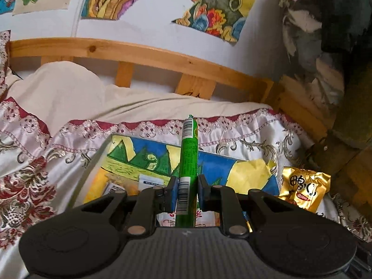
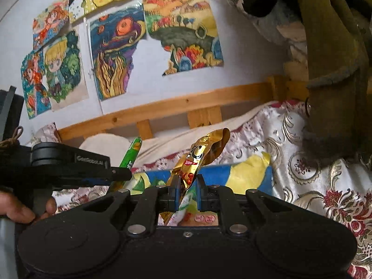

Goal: Organize snacks
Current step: 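Lift green stick and gold bag and carry both over the tray, then open both tools to drop green stick and gold bag into the tray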

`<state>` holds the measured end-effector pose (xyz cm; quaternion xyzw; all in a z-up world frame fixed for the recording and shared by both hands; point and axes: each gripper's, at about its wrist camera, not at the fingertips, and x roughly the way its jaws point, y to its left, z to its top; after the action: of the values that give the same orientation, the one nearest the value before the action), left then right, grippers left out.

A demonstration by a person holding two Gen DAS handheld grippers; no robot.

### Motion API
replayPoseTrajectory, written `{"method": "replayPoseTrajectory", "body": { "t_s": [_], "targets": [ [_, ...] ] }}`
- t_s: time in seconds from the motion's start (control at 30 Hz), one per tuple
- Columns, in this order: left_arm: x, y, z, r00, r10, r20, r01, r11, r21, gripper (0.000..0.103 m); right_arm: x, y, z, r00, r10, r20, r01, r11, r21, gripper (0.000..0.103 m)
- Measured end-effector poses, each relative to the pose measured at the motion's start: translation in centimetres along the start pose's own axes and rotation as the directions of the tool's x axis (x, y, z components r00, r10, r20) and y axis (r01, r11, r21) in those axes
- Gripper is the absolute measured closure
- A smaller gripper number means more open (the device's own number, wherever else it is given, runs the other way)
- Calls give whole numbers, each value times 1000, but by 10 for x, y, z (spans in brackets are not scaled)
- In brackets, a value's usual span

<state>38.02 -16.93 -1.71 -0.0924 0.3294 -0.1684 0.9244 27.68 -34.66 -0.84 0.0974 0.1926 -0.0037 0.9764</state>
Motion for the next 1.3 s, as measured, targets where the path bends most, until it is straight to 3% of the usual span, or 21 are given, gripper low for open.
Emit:
{"method": "replayPoseTrajectory", "body": {
  "t_s": [0.5,0.77,1.3],
  "targets": [
    [51,-14,-7,995,35,-93,-33,999,20,85,31,-27,-15,994,-21,-106,29,997,78,89],
    [77,-30,-19,979,94,-182,-72,989,128,84,37,-23,-18,988,-13,-157,23,998,67,89],
    [84,-28,-22,974,74,-214,-64,996,57,84,41,-25,-19,981,-39,-190,52,997,65,83]
  ]
}}
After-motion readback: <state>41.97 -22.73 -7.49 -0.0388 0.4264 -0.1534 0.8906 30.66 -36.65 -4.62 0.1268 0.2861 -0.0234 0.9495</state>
